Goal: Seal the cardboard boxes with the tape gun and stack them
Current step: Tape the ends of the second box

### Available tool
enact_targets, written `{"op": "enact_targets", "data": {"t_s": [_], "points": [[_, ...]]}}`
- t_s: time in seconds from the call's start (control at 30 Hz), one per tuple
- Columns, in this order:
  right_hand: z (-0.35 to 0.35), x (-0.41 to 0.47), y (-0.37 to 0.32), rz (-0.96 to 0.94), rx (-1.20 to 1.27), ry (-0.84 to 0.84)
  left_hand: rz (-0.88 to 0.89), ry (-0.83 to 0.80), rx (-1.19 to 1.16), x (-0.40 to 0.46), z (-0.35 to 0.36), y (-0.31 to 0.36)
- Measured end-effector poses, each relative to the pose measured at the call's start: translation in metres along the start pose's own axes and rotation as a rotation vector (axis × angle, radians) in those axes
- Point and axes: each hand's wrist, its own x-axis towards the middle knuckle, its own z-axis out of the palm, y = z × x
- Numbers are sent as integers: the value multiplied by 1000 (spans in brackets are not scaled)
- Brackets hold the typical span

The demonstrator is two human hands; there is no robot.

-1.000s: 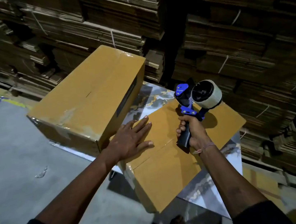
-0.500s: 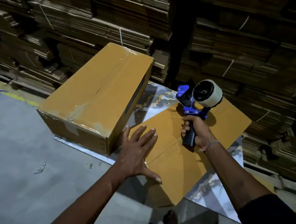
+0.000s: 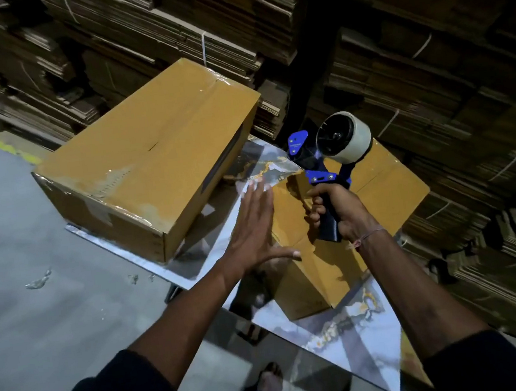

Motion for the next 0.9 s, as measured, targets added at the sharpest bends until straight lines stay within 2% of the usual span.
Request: {"op": "enact_targets", "data": {"t_s": [0.07, 0.17, 0.27, 0.43, 0.67, 0.9], "points": [[7, -5, 0, 3, -58, 5, -121, 72, -164, -11, -4, -7], [21, -14, -1, -2, -155, 1, -331, 70, -393, -20, -13, -17], [34, -23, 1, -53, -255, -11, -437, 138, -494, -23, -18, -25], [45, -32, 11, -154, -425, 6, -410, 256, -518, -20, -26, -27], [53, -35, 22, -216, -532, 32, -383, 364, -588, -22, -28, -28], [59, -37, 32, -269, -657, 52, -461, 424, -588, -19, -21, -29]]}}
